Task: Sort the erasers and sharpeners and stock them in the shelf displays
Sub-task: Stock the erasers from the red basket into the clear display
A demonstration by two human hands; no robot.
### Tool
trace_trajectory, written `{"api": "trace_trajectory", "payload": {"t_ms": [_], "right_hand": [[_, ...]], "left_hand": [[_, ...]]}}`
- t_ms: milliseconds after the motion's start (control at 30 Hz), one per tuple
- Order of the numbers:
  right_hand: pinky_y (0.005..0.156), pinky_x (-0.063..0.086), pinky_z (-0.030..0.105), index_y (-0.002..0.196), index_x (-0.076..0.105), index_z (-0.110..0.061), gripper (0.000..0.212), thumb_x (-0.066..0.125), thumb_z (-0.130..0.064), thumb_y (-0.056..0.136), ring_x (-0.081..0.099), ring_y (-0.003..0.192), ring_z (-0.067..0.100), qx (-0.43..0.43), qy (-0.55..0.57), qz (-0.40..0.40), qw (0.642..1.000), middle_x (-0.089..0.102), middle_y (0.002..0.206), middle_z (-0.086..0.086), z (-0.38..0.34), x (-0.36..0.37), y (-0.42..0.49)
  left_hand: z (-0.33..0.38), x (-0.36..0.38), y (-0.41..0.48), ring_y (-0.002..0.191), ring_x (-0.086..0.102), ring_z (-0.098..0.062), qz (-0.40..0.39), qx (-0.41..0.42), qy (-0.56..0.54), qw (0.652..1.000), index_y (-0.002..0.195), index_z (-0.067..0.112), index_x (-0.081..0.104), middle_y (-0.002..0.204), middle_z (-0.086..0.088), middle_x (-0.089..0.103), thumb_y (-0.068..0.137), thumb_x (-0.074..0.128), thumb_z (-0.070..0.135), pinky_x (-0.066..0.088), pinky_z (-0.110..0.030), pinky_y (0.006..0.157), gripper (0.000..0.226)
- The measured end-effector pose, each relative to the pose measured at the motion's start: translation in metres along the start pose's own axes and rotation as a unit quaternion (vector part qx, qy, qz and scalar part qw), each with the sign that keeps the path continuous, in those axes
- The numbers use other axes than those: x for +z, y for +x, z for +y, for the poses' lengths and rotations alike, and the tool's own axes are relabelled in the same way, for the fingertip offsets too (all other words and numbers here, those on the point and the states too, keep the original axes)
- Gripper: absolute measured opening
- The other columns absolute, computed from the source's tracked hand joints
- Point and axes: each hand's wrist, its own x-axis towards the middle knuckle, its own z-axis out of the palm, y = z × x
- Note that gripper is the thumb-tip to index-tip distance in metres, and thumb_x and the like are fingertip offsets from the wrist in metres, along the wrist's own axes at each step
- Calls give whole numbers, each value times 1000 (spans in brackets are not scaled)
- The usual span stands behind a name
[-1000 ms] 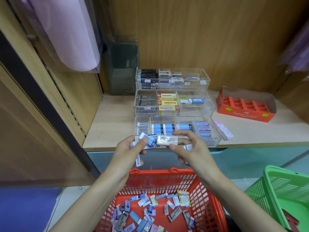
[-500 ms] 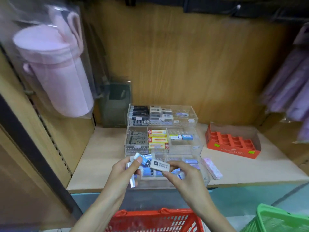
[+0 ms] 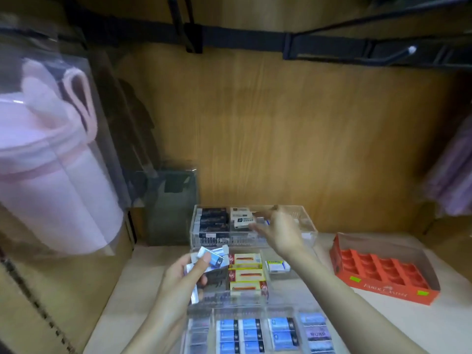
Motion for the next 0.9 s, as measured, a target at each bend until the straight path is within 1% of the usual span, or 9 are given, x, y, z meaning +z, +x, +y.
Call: {"api": "trace_trajectory", "payload": {"t_ms": [167, 267, 367, 467, 533, 600, 667, 733, 900], "right_hand": [[77, 49, 29, 106, 70, -25, 36, 73, -46, 76, 63, 102, 18, 29, -32, -81, 996, 68, 111, -5, 0, 5, 28], [73, 50, 29, 88, 71, -19, 34, 74, -49, 73, 64, 89, 20, 47, -66, -107, 991, 70, 92, -3, -7, 6, 36], [63, 42, 28, 66, 54, -20, 39, 73, -53, 72, 59, 75, 21, 60, -100, -118, 986, 59, 70, -3, -17, 8, 38], [67, 44, 30, 76, 57, -19, 34, 73, -49, 74, 58, 80, 22, 53, -89, -125, 987, 62, 84, 1, -19, 3, 35], [73, 45, 30, 102, 60, -14, 37, 71, -40, 79, 58, 90, 23, 40, -14, -109, 993, 62, 102, 5, -16, -3, 27], [76, 40, 27, 119, 47, -9, 37, 63, -21, 88, 53, 95, 20, 41, 146, -95, 984, 53, 114, 6, -11, -11, 12], [80, 38, 26, 120, 36, -10, 35, 53, -3, 90, 49, 99, 16, 54, 299, -104, 947, 48, 116, 3, -6, -16, -12], [76, 44, 23, 114, 34, -12, 38, 52, 9, 87, 57, 94, 14, 56, 390, -112, 912, 59, 111, 3, 0, -18, -39], [80, 51, 32, 105, 54, -9, 31, 63, 9, 81, 65, 94, 25, 37, 540, -136, 830, 70, 103, 10, 9, -13, -93]], "left_hand": [[-6, -8, 4, 54, 42, -10, 1, 16, 3, 1000, 91, 8, 70, 60, -4, 47, 89, 62, 23, 32, -22, 47, 18], [-8, -11, 5, 58, 41, -13, 8, 18, 5, 1000, 89, 9, 72, 58, -2, 46, 88, 62, 27, 28, -32, 56, 20], [-8, -11, 2, 56, 39, -13, 17, 6, -7, 1000, 88, 9, 72, 58, -3, 45, 88, 62, 27, 26, -31, 54, 21], [-6, -10, -3, 54, 39, -11, 19, 0, -17, 1000, 91, 9, 71, 57, -2, 46, 88, 62, 26, 28, -26, 49, 20], [-4, -10, -7, 53, 40, -10, 15, -2, -18, 1000, 92, 10, 71, 57, -1, 47, 88, 62, 26, 28, -26, 50, 19], [-2, -10, -11, 53, 41, -9, 11, -3, -17, 1000, 93, 10, 72, 59, -3, 48, 88, 62, 27, 29, -26, 51, 20], [-1, -10, -16, 52, 43, -7, 1, -3, -14, 1000, 93, 11, 72, 64, -5, 50, 87, 63, 28, 30, -24, 49, 20], [1, -8, -22, 53, 43, -7, -6, -3, -11, 1000, 91, 12, 72, 68, -6, 53, 86, 64, 29, 30, -23, 47, 20], [8, 0, -39, 55, 44, -7, -7, -1, -20, 1000, 93, 12, 71, 73, -5, 57, 88, 63, 26, 33, -23, 48, 17]]}}
